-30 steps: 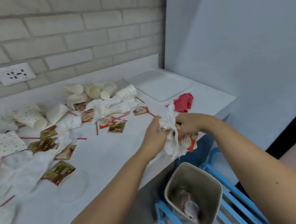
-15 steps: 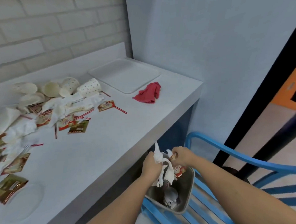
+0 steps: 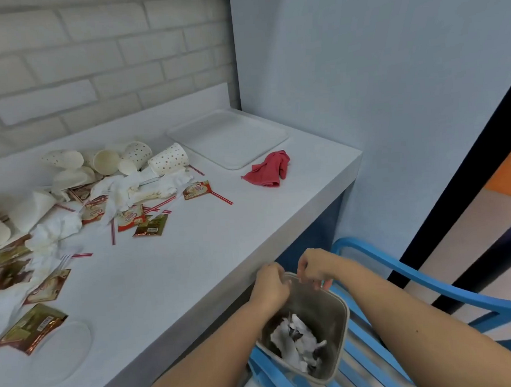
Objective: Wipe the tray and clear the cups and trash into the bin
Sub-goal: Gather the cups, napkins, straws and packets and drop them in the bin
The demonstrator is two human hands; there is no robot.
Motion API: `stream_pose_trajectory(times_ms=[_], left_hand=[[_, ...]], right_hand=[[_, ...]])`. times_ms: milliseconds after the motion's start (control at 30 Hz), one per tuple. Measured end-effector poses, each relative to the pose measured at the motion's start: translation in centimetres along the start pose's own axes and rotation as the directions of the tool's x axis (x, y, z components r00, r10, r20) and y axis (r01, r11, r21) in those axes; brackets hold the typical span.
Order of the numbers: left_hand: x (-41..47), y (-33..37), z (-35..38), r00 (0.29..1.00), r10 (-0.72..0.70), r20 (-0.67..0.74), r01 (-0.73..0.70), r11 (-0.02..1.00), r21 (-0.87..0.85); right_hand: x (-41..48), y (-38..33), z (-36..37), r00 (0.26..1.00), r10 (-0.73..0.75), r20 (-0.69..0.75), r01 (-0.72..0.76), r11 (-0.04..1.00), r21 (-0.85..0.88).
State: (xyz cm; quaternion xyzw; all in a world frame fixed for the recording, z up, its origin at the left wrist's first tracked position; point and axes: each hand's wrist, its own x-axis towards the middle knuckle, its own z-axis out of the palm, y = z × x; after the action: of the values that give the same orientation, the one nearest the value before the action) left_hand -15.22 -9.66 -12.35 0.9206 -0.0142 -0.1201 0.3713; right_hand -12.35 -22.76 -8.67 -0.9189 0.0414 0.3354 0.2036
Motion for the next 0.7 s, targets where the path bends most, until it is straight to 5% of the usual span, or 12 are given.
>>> stream_pose_trajectory(times_ms=[267,700], left_hand=[[-0.8,1.9,-9.0,0.944,0.217,-0.247,-0.238,0.969,-0.061],[1.2,-9.5,-23.8,0.931,-0.002,-0.365,0.048,0.992,0.118]], right_hand=[[-3.5,-8.9,-5.4,0.991,-0.134,-0.022,0.130,0.983,-0.127],[-1.1,-21.2,-2.8,0.910,-0.355,-0.214,0.337,0.934,-0.117]])
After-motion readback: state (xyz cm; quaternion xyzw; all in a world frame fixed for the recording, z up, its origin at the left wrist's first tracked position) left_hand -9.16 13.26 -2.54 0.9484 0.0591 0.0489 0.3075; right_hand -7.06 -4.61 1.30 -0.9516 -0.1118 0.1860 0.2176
